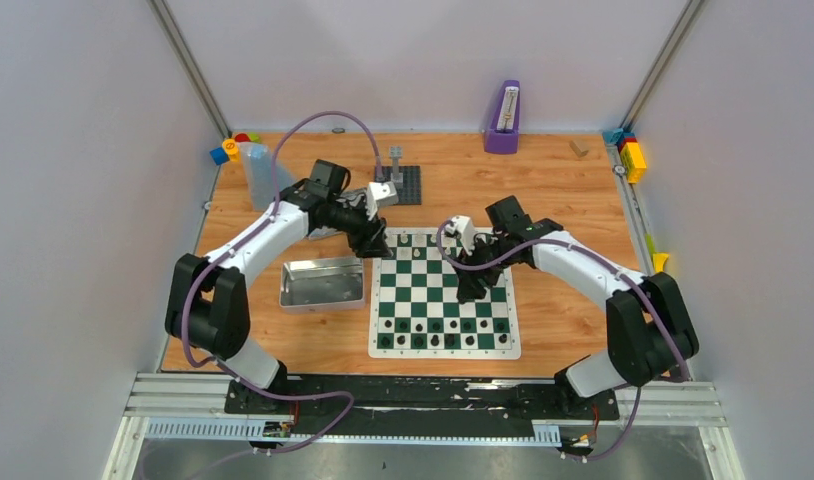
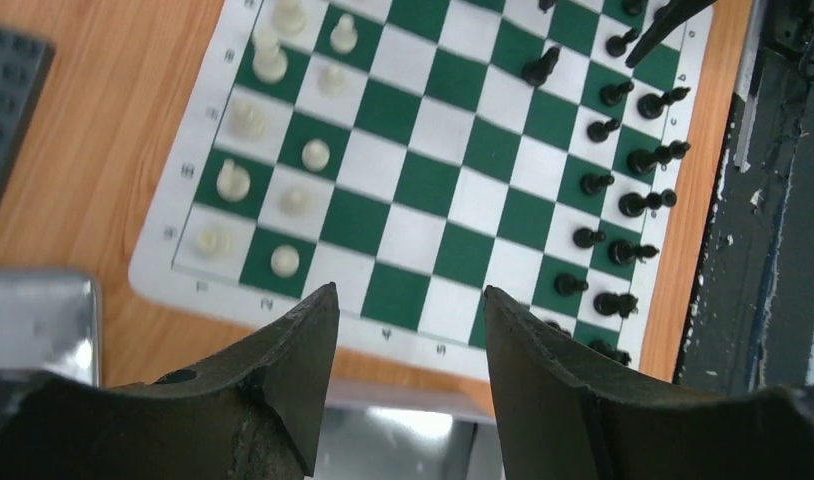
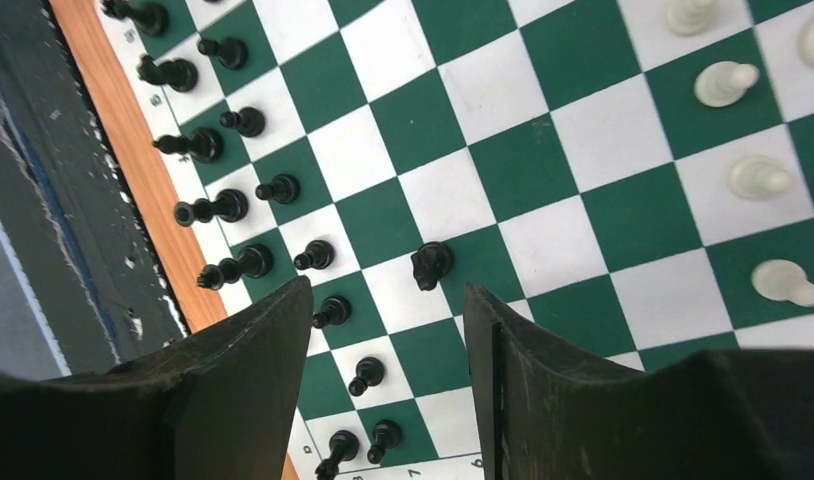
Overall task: Set up the chess pieces on the board
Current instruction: Place the chess piece on the chessboard, then pick up the chess piece from the chessboard.
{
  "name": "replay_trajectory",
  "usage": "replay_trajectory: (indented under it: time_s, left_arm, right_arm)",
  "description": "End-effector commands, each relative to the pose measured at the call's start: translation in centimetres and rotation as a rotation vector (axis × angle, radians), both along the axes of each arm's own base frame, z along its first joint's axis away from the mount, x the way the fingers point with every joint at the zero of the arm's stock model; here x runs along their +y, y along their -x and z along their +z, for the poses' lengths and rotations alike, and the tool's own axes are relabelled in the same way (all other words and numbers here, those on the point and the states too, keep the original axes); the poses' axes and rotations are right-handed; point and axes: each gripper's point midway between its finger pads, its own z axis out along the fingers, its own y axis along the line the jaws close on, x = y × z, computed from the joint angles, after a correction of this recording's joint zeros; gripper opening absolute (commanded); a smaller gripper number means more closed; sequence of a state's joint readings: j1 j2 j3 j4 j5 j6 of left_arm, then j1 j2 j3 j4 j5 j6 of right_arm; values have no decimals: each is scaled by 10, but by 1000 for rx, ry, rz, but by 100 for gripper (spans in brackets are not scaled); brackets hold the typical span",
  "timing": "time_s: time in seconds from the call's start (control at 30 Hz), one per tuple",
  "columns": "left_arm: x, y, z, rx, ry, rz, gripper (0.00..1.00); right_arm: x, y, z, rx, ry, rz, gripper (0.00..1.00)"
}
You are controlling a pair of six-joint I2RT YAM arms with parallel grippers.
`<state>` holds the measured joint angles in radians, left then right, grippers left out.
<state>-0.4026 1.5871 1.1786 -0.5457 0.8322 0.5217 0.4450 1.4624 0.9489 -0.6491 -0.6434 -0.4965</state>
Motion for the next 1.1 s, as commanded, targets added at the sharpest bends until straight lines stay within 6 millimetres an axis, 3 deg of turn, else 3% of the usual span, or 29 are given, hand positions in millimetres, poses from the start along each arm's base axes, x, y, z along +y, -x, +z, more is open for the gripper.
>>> replay_trajectory:
  time_s: [0.0,0.2,0.57,0.83,1.07]
  left_arm:
    - [40,16,9,111,-58,110,64]
    - [54,16,25,46,-46,155,66]
    - [54,14,26,45,-46,154,67]
    - [55,14,25,42,-49,154,68]
    - [60,11,25,19,-71,168,69]
  right_arm:
    - [3,-8,-17,-66,82,61,58]
    - [10,-1,-32,-54,127,111,55]
    - [14,-2,-44,-46,166,127,42]
    - [16,-1,-42,-44,166,128,23]
    - [10,4,-20,-70,163,119,2]
